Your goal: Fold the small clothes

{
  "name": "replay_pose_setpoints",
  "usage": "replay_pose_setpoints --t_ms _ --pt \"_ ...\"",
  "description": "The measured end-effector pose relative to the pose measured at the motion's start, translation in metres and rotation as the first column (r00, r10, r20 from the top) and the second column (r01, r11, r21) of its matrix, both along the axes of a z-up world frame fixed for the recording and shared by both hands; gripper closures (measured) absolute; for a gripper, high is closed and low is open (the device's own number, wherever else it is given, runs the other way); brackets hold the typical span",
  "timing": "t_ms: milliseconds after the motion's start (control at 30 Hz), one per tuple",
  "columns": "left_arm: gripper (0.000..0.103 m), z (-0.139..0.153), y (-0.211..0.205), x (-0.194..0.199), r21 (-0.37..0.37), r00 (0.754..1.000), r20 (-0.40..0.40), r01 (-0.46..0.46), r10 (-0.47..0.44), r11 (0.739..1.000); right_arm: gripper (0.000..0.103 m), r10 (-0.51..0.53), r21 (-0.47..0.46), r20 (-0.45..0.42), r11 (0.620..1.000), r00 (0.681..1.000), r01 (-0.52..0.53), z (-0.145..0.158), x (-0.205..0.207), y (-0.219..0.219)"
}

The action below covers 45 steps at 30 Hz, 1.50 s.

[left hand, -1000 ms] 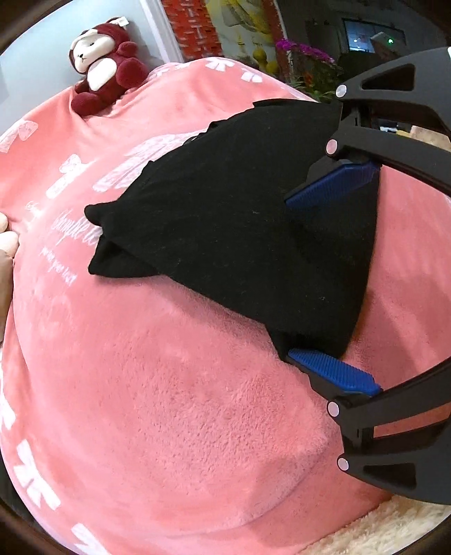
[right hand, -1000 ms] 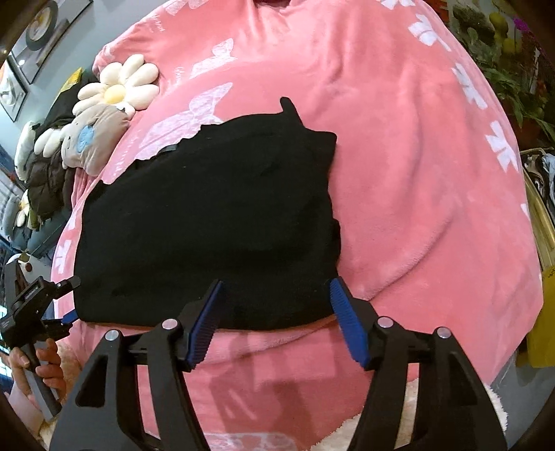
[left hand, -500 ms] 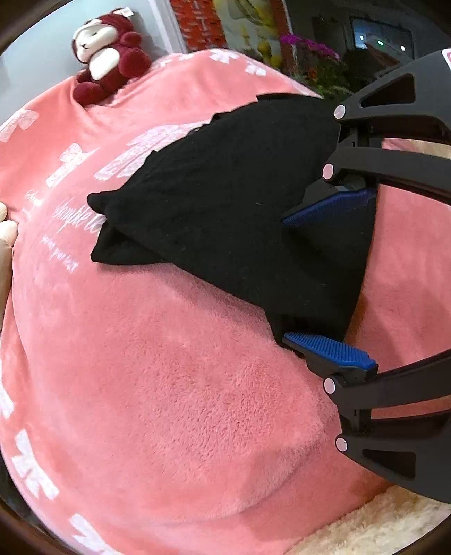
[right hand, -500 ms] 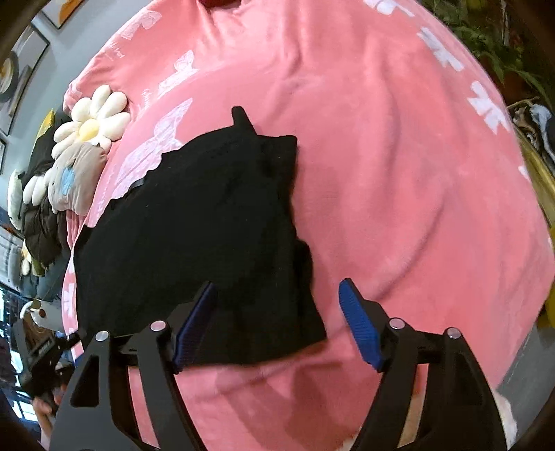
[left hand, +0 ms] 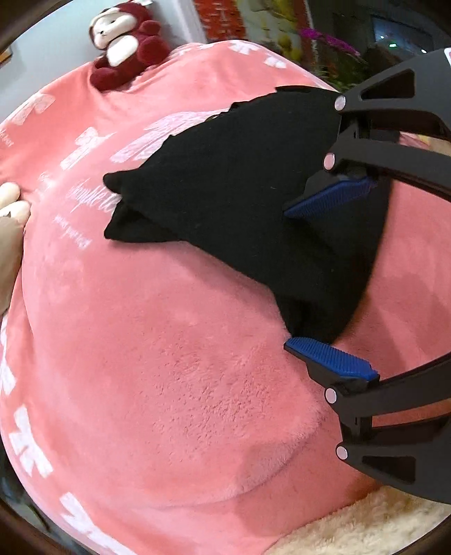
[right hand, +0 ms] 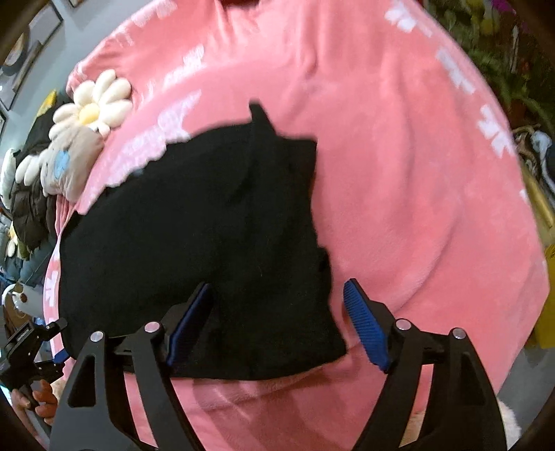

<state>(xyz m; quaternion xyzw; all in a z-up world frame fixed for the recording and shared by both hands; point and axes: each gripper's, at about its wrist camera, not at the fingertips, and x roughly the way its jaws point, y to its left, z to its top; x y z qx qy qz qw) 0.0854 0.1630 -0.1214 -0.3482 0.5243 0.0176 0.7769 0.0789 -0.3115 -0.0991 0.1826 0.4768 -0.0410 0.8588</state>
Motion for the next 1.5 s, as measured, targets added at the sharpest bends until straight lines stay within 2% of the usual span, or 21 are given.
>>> replay_pose_setpoints --t_ms 33,67,133,200,333,400,467,533,600,700,733,767,967,1033,1133,1200,1267,1333,1400,1433,1500 --pt "0.085 0.002 0.000 0.000 -0.008 1.000 0.018 0.006 -0.006 1.000 0.024 -0.004 -0.010 0.023 1.000 1.000 0.004 0.007 -0.004 -0.001" --pt "0.093 0.001 -0.003 0.004 -0.043 0.999 0.016 0.050 -0.050 0.998 0.024 -0.005 -0.014 0.037 1.000 0.999 0.006 0.013 -0.008 -0.003" --pt "0.094 0.006 -0.007 0.005 -0.052 0.998 0.020 0.064 -0.063 0.997 0.024 0.000 -0.029 0.061 1.000 0.998 0.002 0.026 -0.018 -0.006" --pt "0.094 0.025 -0.015 0.006 -0.037 0.993 0.063 0.098 -0.096 0.994 0.024 0.007 -0.039 0.090 0.999 0.996 -0.004 0.039 -0.032 -0.009" --pt "0.094 0.090 -0.053 0.010 0.017 0.961 0.186 0.206 -0.205 0.978 0.019 0.002 -0.026 0.114 1.000 0.993 0.000 0.056 -0.056 -0.020" --pt "0.094 0.132 -0.086 0.013 0.054 0.920 0.259 0.290 -0.293 0.956 0.019 -0.015 -0.012 0.110 1.000 0.994 0.016 0.060 -0.066 -0.027" --pt "0.095 0.158 -0.118 0.016 0.062 0.883 0.304 0.357 -0.358 0.932 0.019 -0.048 0.025 0.099 0.999 0.994 0.046 0.061 -0.077 -0.040" --pt "0.095 0.178 -0.151 0.015 0.071 0.843 0.337 0.421 -0.419 0.904 0.019 -0.083 0.056 0.095 0.995 0.992 0.078 0.061 -0.086 -0.050" --pt "0.095 0.190 -0.192 0.011 0.089 0.792 0.359 0.497 -0.494 0.863 0.019 -0.115 0.081 0.099 0.991 0.989 0.107 0.064 -0.097 -0.062" --pt "0.095 0.173 -0.248 0.006 0.105 0.746 0.322 0.584 -0.583 0.805 0.019 -0.136 0.090 0.105 0.988 0.985 0.127 0.066 -0.106 -0.074" --pt "0.095 0.164 -0.258 0.005 0.111 0.739 0.305 0.598 -0.600 0.793 0.019 -0.147 0.097 0.109 0.986 0.983 0.136 0.067 -0.109 -0.080" --pt "0.095 0.143 -0.278 0.004 0.133 0.733 0.259 0.618 -0.629 0.775 0.019 -0.155 0.104 0.113 0.984 0.981 0.143 0.068 -0.112 -0.084" --pt "0.095 0.046 -0.315 -0.005 0.126 0.749 0.053 0.651 -0.661 0.748 0.019 -0.174 0.109 0.107 0.981 0.979 0.162 0.067 -0.120 -0.095" --pt "0.094 0.035 -0.318 -0.008 0.151 0.749 0.029 0.652 -0.662 0.743 0.019 -0.175 0.118 0.108 0.980 0.979 0.163 0.067 -0.123 -0.096" --pt "0.089 0.040 -0.323 -0.006 0.194 0.743 0.024 0.653 -0.669 0.732 0.019 -0.177 0.124 0.109 0.979 0.978 0.163 0.066 -0.121 -0.097" --pt "0.081 0.055 -0.324 -0.007 0.197 0.742 0.046 0.650 -0.669 0.734 0.019 -0.170 0.124 0.102 0.980 0.980 0.157 0.064 -0.117 -0.096" --pt "0.078 0.065 -0.320 -0.009 0.204 0.723 0.078 0.663 -0.687 0.720 0.019 -0.160 0.120 0.105 0.982 0.982 0.147 0.066 -0.115 -0.095" --pt "0.063 0.077 -0.321 -0.013 0.231 0.701 0.099 0.674 -0.706 0.701 0.019 -0.150 0.110 0.110 0.984 0.983 0.138 0.068 -0.113 -0.093" --pt "0.054 0.093 -0.315 -0.022 0.276 0.687 0.135 0.666 -0.714 0.693 0.019 -0.144 0.102 0.113 0.986 0.983 0.132 0.071 -0.112 -0.091" --pt "0.048 0.098 -0.315 -0.025 0.288 0.684 0.146 0.661 -0.715 0.692 0.019 -0.141 0.099 0.114 0.987 0.983 0.130 0.073 -0.112 -0.088" --pt "0.043 0.108 -0.305 -0.032 0.316 0.690 0.160 0.641 -0.705 0.699 0.019 -0.133 0.096 0.112 0.988 0.985 0.123 0.074 -0.110 -0.084"
